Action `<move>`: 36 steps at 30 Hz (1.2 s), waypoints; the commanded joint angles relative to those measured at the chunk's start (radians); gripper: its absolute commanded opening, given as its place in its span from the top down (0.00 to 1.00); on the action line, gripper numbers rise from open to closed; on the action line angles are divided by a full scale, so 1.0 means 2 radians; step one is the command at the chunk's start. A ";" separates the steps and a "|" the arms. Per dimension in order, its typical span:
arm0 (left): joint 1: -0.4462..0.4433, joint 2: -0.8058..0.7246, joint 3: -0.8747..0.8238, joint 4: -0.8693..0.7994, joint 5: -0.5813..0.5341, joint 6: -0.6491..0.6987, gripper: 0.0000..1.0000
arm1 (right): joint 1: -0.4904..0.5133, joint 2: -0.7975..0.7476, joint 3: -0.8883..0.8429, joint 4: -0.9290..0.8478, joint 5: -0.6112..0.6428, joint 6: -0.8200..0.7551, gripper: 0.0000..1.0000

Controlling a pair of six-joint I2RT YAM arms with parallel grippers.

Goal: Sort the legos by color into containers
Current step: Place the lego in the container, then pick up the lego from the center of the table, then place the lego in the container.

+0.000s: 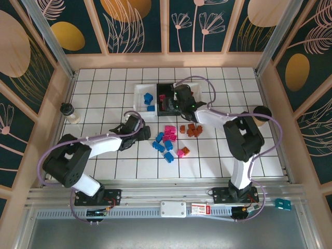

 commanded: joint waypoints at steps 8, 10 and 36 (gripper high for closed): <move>0.000 0.094 0.041 0.041 0.010 -0.001 0.27 | 0.031 -0.114 -0.100 0.048 0.015 0.010 0.39; 0.000 0.092 0.032 0.047 0.015 -0.005 0.36 | 0.035 -0.128 -0.114 0.050 0.019 0.012 0.39; 0.044 0.135 0.298 -0.040 -0.026 0.022 0.55 | 0.043 -0.259 -0.274 0.074 0.016 0.067 0.38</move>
